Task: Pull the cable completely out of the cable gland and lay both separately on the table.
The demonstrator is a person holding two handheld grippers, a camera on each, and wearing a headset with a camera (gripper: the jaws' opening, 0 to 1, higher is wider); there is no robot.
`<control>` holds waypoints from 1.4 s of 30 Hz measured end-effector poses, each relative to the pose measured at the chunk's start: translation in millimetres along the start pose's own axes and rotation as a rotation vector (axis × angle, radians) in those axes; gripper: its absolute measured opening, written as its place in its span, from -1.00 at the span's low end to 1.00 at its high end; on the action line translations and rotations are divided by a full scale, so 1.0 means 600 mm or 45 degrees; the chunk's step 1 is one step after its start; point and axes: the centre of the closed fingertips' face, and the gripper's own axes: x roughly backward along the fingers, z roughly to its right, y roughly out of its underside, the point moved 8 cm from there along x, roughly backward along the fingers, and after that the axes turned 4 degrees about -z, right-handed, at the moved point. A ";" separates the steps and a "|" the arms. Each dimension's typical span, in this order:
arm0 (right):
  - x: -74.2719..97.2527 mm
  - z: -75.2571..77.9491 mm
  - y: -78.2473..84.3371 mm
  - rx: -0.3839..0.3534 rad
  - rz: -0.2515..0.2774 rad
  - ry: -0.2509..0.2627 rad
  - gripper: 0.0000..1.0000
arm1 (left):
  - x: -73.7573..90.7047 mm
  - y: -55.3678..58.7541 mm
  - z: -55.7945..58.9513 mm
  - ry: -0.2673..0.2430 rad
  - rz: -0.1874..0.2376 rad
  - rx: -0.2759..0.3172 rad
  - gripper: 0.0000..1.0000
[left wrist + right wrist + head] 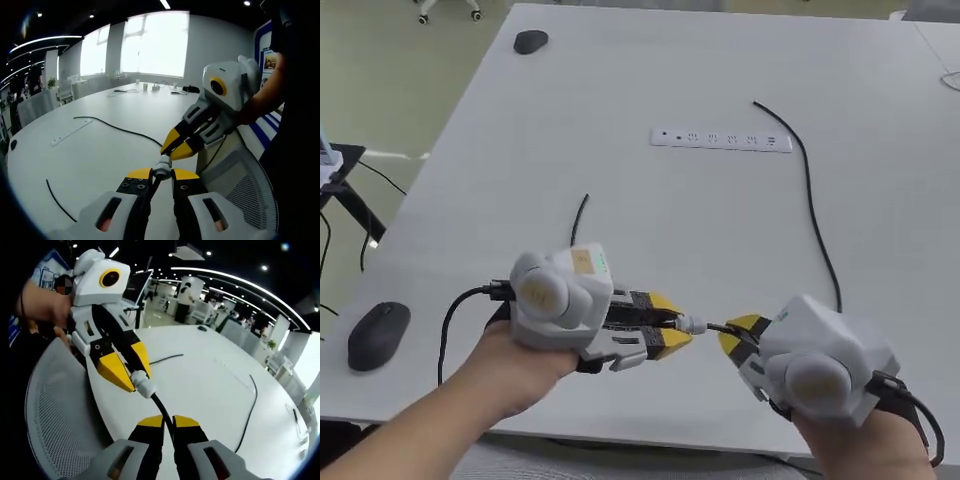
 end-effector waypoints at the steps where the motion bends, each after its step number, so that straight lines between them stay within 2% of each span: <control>1: 0.000 0.003 0.002 -0.029 0.000 -0.003 -0.99 | 0.001 -0.001 -0.001 0.000 0.003 0.004 -0.70; 9: -0.001 0.020 0.020 -0.100 -0.019 0.005 -1.00 | 0.002 -0.002 -0.003 0.001 0.016 0.002 -0.70; 16: -0.006 0.033 0.048 -0.174 -0.050 0.009 -1.00 | 0.003 0.000 -0.004 0.000 0.016 0.001 -0.70; 26: -0.018 0.036 0.087 -0.262 -0.106 0.015 -1.00 | 0.002 0.007 -0.001 -0.001 0.005 -0.007 -0.70; 29: -0.022 0.033 0.096 -0.347 -0.122 -0.003 -1.00 | 0.003 0.008 0.000 -0.004 0.004 -0.004 -0.70; 37: -0.025 0.029 0.096 -0.398 -0.131 -0.011 -1.00 | 0.005 0.010 0.004 -0.002 0.005 -0.005 -0.70; 42: -0.022 0.027 0.091 -0.372 -0.122 0.001 -1.00 | 0.009 0.013 0.000 -0.008 0.004 -0.002 -0.70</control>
